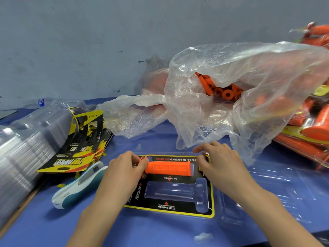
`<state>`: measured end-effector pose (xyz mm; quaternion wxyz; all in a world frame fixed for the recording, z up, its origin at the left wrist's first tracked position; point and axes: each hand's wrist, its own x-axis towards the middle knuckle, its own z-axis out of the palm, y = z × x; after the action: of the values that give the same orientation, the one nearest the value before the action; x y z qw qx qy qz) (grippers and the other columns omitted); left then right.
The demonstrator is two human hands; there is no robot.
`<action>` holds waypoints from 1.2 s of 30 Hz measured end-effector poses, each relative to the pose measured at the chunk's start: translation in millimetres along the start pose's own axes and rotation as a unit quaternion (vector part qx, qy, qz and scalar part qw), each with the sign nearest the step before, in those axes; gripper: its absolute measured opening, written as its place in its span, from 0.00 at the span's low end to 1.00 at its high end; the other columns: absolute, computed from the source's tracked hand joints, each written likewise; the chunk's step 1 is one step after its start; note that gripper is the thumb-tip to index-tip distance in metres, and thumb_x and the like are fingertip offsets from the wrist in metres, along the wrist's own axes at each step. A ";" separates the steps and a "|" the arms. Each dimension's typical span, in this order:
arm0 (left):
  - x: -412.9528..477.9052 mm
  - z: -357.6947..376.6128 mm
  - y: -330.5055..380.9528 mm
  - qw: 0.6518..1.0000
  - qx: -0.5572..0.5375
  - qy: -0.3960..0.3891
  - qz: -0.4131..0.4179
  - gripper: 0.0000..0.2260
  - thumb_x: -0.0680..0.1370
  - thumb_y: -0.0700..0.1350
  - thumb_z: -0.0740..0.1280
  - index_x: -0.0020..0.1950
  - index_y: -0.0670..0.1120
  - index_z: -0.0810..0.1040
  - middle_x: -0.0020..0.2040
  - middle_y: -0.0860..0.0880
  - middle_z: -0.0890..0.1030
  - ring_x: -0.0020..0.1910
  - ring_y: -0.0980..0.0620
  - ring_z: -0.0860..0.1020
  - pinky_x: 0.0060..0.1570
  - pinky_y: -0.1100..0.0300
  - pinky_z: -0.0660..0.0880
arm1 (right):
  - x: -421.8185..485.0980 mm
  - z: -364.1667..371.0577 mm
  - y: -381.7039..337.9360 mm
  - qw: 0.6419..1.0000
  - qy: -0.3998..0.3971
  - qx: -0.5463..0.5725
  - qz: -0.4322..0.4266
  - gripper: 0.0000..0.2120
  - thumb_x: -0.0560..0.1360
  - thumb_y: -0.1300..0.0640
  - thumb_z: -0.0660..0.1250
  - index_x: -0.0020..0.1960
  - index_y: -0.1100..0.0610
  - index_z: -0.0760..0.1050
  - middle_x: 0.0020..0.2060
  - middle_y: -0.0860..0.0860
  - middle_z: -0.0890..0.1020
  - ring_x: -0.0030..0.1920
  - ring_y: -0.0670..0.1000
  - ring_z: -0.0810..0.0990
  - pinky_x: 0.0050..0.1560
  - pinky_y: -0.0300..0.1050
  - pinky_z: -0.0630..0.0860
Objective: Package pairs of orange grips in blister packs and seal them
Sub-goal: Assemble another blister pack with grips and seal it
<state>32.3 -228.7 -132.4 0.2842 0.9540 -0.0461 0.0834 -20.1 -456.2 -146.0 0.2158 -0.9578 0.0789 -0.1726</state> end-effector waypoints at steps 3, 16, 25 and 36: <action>0.5 -7.6 -1.1 1.000 -0.023 0.005 -0.003 0.15 0.79 0.62 0.60 0.41 0.53 0.74 0.40 0.54 0.81 0.45 0.49 0.78 0.43 0.52 0.72 | 0.4 0.0 0.9 1.000 0.001 -0.004 0.002 0.13 0.79 0.51 0.55 0.58 0.41 0.75 0.51 0.42 0.75 0.52 0.47 0.70 0.54 0.45 0.63; 8.3 -35.9 -46.8 1.000 0.005 0.009 -0.029 0.10 0.82 0.47 0.62 0.44 0.47 0.78 0.39 0.48 0.83 0.42 0.44 0.79 0.47 0.48 0.76 | -2.2 -6.6 -1.7 1.000 -0.014 0.009 0.020 0.12 0.81 0.46 0.54 0.54 0.43 0.76 0.50 0.42 0.78 0.51 0.49 0.73 0.56 0.50 0.69; 8.4 -33.7 -43.1 0.999 -0.005 0.039 0.008 0.10 0.82 0.49 0.61 0.43 0.51 0.76 0.40 0.51 0.82 0.43 0.47 0.79 0.44 0.49 0.76 | 7.8 -13.9 -7.7 1.000 -0.010 0.022 0.009 0.11 0.80 0.47 0.56 0.55 0.44 0.76 0.48 0.42 0.79 0.51 0.48 0.75 0.55 0.50 0.71; 19.3 -32.5 -38.5 0.997 -0.008 0.080 -0.001 0.10 0.82 0.49 0.61 0.42 0.50 0.76 0.38 0.51 0.81 0.41 0.47 0.77 0.42 0.51 0.74 | 33.1 -34.3 -16.8 0.995 -0.043 0.088 -0.017 0.10 0.79 0.47 0.58 0.55 0.43 0.77 0.42 0.34 0.76 0.48 0.46 0.78 0.50 0.47 0.74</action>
<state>52.1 -179.5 -122.5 0.2949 0.9420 -0.0229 0.1586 -0.6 -461.9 -99.7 0.2991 -0.9430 0.0380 -0.1408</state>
